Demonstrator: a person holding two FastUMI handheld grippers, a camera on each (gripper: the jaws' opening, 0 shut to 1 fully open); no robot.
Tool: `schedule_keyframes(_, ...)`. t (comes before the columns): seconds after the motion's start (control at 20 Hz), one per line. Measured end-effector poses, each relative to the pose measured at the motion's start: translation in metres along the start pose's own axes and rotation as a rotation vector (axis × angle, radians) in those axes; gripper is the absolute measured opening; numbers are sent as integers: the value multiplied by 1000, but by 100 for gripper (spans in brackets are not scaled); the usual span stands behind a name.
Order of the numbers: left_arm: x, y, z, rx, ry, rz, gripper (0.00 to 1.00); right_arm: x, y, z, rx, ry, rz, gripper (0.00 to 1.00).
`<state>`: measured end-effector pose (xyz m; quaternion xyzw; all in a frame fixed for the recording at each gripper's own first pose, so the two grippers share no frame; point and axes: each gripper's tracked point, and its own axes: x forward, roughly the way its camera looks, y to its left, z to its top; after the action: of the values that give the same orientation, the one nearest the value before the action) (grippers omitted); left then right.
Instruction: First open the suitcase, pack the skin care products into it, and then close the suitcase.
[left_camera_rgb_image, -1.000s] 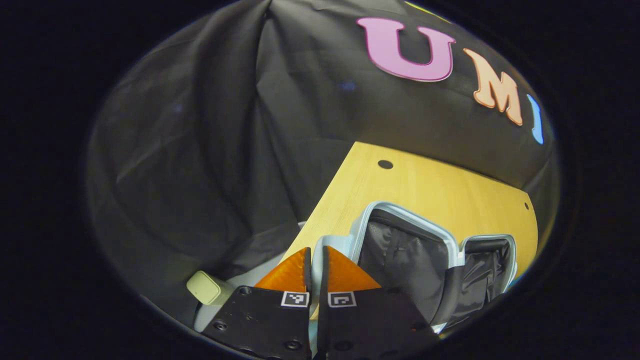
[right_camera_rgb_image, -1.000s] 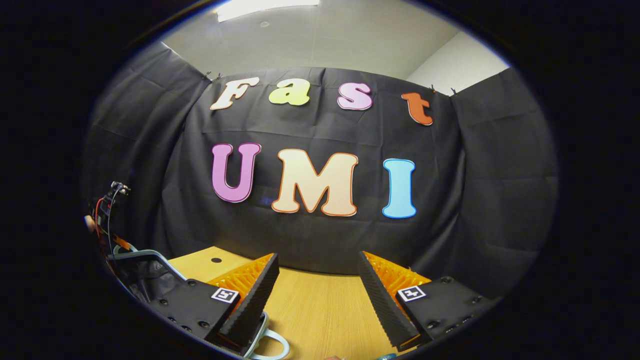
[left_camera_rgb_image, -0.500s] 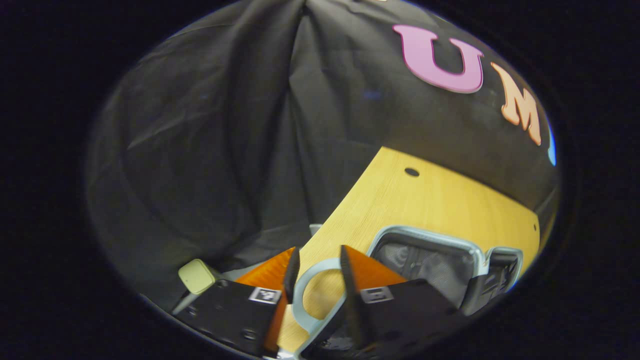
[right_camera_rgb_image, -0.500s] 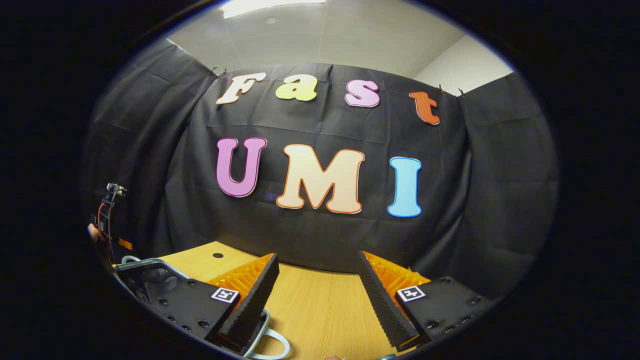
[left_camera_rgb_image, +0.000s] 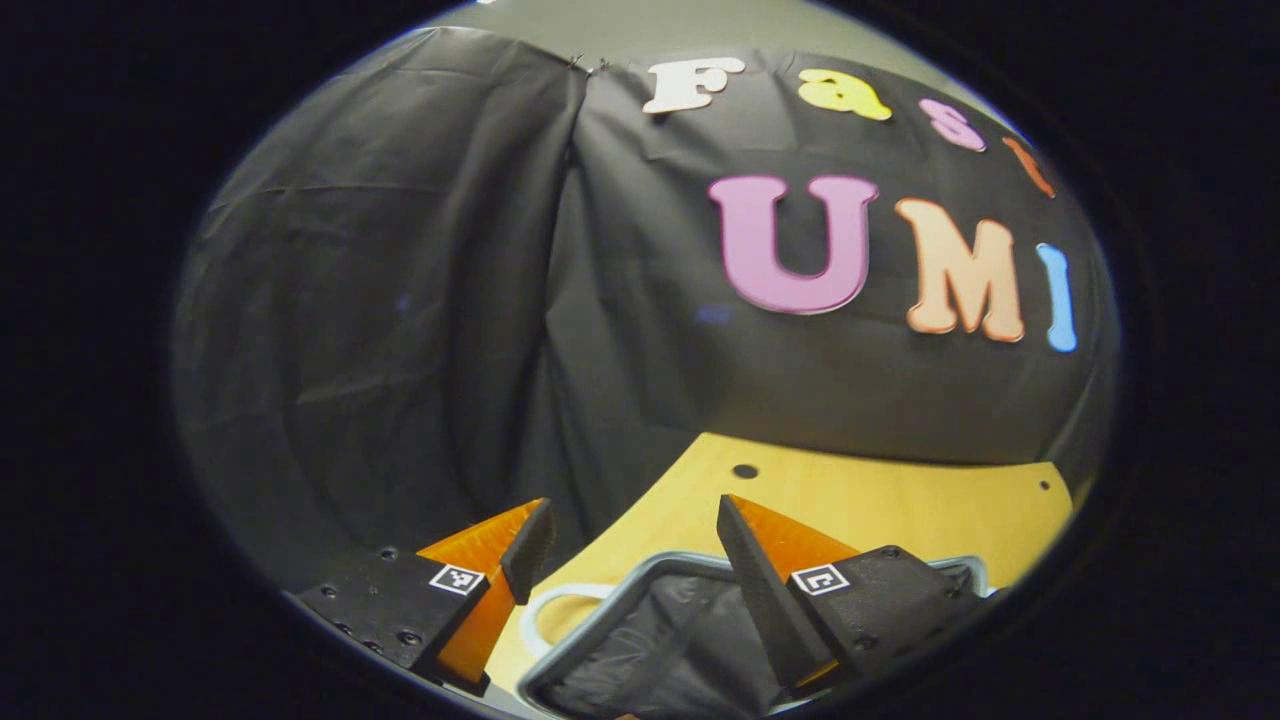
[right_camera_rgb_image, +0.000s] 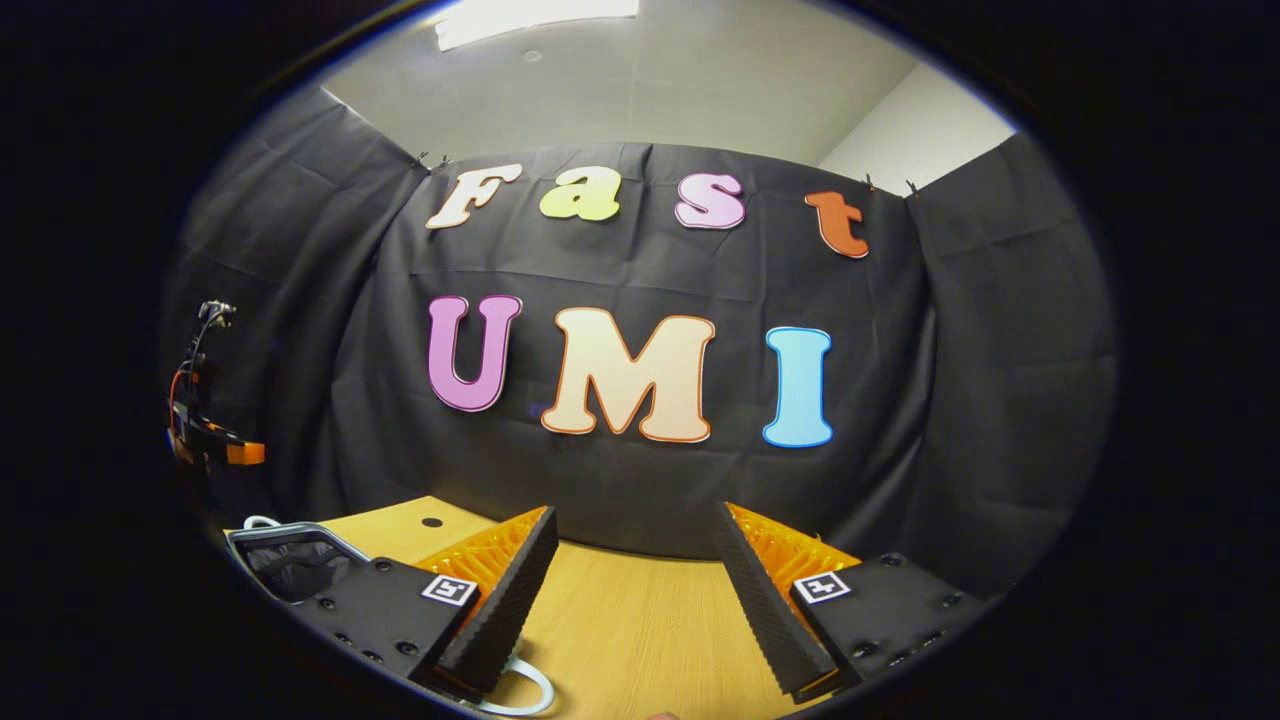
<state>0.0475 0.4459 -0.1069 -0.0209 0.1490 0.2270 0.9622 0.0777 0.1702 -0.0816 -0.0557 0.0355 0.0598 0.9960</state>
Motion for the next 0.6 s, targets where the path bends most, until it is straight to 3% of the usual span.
schedule_keyframes(0.35,-54,-111,43,76,-135,-146,95,-16,-48,8,35,-29,-1,99)
schedule_keyframes(0.6,-81,-170,45,29,-149,-219,95,-30,-81,12,47,-40,-12,98)
